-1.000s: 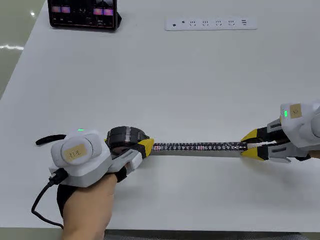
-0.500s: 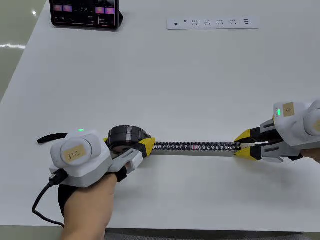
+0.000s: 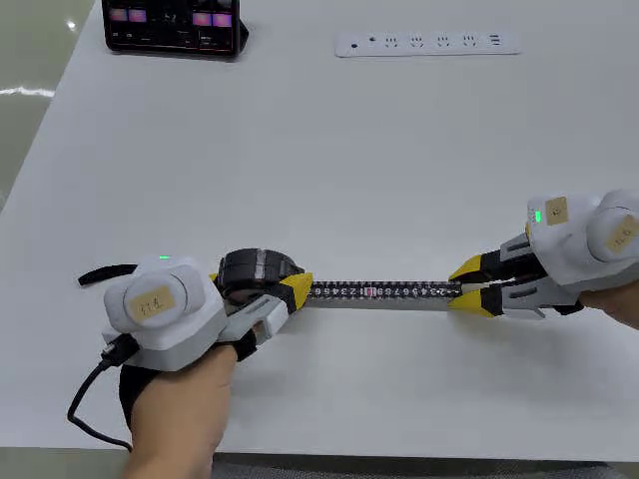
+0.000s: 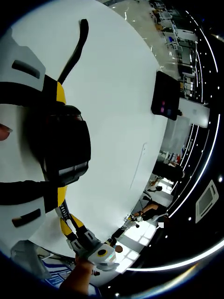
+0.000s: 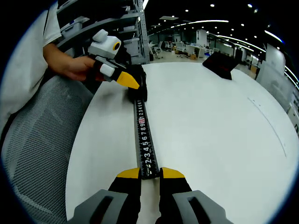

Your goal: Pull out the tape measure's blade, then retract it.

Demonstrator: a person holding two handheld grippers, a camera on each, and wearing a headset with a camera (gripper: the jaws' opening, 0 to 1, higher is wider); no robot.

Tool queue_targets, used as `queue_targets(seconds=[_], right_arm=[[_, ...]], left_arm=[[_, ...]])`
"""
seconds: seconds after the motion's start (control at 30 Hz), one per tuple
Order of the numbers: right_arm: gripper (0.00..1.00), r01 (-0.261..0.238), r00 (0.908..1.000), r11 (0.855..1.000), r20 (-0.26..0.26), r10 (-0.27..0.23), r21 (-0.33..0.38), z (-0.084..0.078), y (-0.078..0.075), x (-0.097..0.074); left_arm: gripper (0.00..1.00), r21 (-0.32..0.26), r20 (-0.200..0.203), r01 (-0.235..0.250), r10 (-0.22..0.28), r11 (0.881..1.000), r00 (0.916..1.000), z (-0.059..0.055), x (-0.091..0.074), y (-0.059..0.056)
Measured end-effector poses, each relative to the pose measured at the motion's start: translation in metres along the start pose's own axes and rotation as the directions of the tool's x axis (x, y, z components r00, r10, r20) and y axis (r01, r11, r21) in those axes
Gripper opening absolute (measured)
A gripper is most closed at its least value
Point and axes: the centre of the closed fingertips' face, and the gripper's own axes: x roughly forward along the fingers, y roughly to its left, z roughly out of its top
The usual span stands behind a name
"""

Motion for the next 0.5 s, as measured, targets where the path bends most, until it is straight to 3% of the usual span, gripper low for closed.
queue_targets(seconds=[0.5], right_arm=[[0.11, -0.020, 0.9993, 1.000, 0.032, 0.020, 0.014, 0.012, 0.002, 0.013]], left_arm=[[0.59, 0.002, 0.001, 0.002, -0.002, 1.000, 1.0000, 0.000, 0.000, 0.000]])
